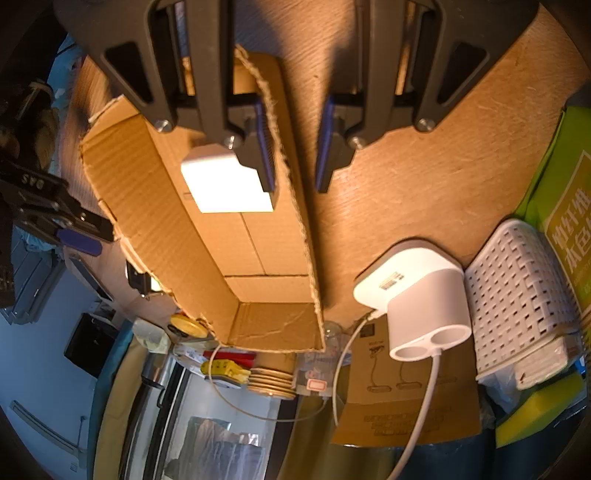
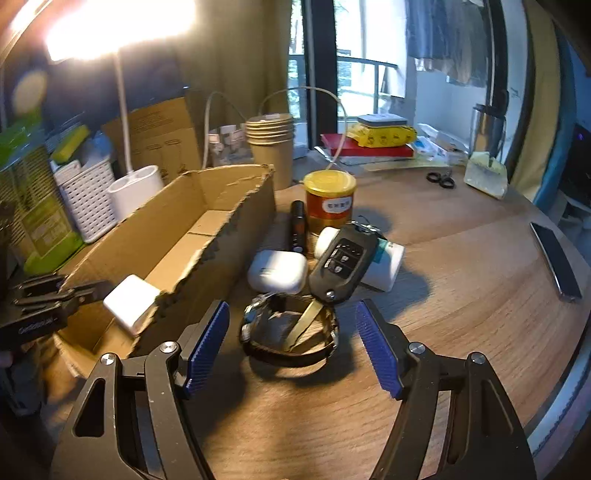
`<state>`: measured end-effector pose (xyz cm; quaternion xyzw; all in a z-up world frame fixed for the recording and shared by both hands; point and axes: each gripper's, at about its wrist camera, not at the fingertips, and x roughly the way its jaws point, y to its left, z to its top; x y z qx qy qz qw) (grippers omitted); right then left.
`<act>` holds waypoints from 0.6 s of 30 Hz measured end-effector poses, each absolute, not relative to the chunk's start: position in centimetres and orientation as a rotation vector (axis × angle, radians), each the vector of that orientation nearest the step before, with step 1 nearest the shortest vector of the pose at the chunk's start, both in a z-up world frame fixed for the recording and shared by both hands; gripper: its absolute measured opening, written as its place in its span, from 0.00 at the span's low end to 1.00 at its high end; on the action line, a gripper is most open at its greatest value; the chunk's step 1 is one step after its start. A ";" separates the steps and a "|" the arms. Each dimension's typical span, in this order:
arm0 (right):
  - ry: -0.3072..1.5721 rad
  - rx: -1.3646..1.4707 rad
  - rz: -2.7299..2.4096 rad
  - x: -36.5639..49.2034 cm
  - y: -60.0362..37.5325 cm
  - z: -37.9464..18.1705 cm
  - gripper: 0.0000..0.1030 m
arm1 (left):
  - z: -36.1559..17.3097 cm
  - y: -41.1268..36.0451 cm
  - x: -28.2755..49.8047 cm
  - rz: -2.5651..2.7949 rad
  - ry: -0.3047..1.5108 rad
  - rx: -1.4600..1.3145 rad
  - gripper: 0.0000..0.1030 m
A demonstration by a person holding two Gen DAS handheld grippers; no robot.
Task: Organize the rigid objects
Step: 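Return the right gripper to the black key fob and grasp it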
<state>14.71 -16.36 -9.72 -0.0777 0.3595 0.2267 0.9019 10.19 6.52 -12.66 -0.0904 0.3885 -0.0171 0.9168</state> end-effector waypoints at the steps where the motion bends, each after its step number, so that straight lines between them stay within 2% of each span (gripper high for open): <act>1: 0.742 -0.159 0.460 15.0 -16.4 -9.9 0.72 | -12.7 6.5 10.2 -0.035 0.799 -0.186 0.22; 17: 0.756 -0.159 0.342 19.7 -16.1 -11.5 0.72 | -12.7 6.4 10.2 -0.037 0.801 -0.189 0.22; 18: 0.758 -0.160 0.334 19.9 -16.1 -11.5 0.69 | -12.7 6.4 10.2 -0.037 0.801 -0.188 0.22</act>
